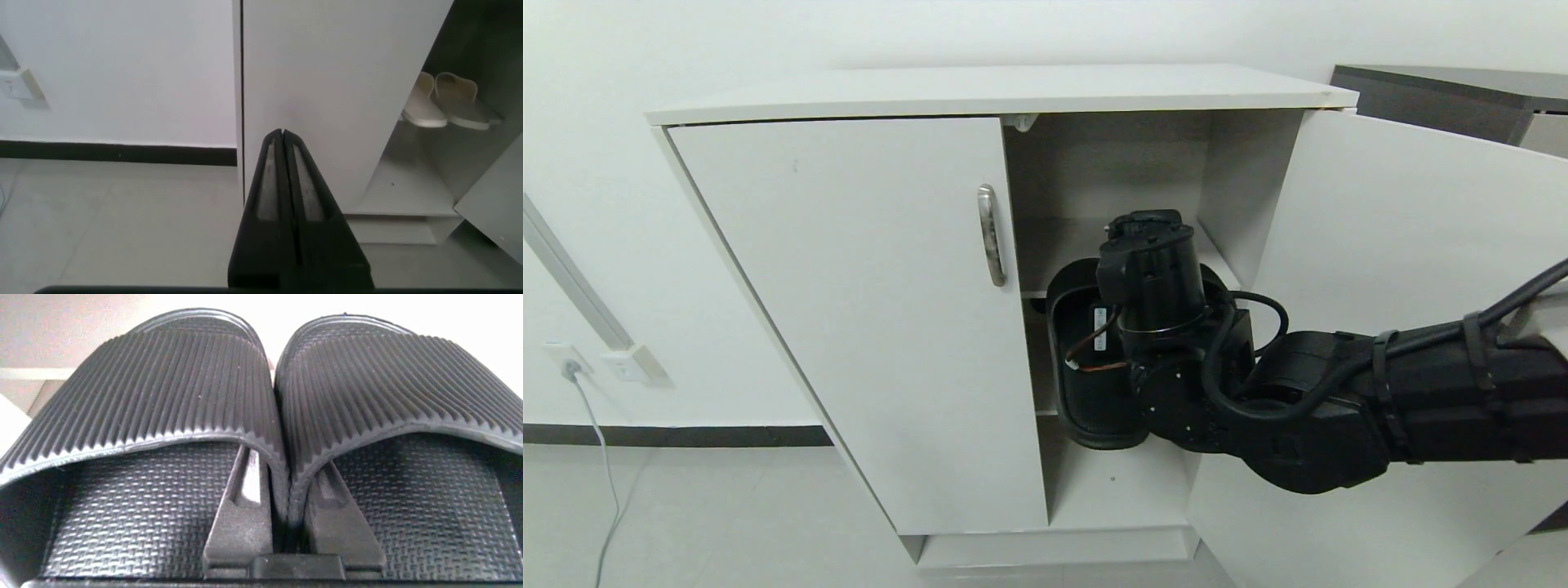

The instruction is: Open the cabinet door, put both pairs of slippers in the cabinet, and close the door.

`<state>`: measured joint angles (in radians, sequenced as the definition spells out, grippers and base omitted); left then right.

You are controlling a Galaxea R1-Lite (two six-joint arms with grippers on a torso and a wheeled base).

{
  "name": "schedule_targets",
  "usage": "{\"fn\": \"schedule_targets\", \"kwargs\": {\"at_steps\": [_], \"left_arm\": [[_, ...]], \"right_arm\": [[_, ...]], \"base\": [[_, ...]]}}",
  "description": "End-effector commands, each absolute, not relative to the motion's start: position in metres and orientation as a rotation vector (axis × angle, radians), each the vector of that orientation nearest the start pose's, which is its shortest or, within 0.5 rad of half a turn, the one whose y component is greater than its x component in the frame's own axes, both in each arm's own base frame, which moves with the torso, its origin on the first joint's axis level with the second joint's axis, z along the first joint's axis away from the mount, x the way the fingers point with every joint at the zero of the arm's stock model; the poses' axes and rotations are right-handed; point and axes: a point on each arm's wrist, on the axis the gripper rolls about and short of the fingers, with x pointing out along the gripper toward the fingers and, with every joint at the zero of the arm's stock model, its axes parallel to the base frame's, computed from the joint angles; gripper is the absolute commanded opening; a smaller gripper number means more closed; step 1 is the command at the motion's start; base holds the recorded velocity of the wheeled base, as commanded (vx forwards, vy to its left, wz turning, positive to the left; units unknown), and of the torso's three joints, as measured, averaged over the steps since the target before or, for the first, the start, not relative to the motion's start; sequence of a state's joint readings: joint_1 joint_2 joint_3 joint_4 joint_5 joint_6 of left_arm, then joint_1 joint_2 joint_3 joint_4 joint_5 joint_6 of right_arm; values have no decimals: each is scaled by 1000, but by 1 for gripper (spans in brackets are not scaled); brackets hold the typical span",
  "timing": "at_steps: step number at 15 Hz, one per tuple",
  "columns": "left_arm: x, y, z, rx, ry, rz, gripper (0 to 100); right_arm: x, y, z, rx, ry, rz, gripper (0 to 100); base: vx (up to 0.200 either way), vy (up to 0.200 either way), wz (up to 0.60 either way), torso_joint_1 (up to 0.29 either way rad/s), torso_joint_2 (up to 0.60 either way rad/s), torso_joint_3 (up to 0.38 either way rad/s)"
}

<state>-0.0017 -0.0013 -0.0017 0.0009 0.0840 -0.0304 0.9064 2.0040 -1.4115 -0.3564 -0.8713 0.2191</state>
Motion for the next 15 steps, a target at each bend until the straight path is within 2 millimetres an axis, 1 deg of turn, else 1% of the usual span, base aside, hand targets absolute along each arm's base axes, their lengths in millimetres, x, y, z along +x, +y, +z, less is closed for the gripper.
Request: {"fn": "schedule_targets", "kwargs": {"at_steps": [1, 3, 8, 13, 15], "left_arm": [[-23, 2, 76, -31, -1, 83, 0], [-23, 2, 76, -29, -1, 80, 0], [-23, 2, 76, -29, -1, 80, 0], [-23, 2, 76, -29, -3, 80, 0], [-23, 2, 76, -29, -1, 80, 0]], "right_arm": [[263, 307, 216, 36, 150, 17, 0], [266, 306, 221, 37, 131, 13, 0], [267, 307, 221, 33, 120, 17, 0], [268, 307, 221, 24, 119, 18, 0], [274, 304, 220, 19, 121, 9, 0]], "base": [[0, 0, 0, 0, 0, 0], [200, 0, 0, 2, 2, 5], [200, 0, 0, 5, 2, 2], [0, 0, 0, 0, 0, 0], [0, 0, 0, 0, 0, 0]]}}
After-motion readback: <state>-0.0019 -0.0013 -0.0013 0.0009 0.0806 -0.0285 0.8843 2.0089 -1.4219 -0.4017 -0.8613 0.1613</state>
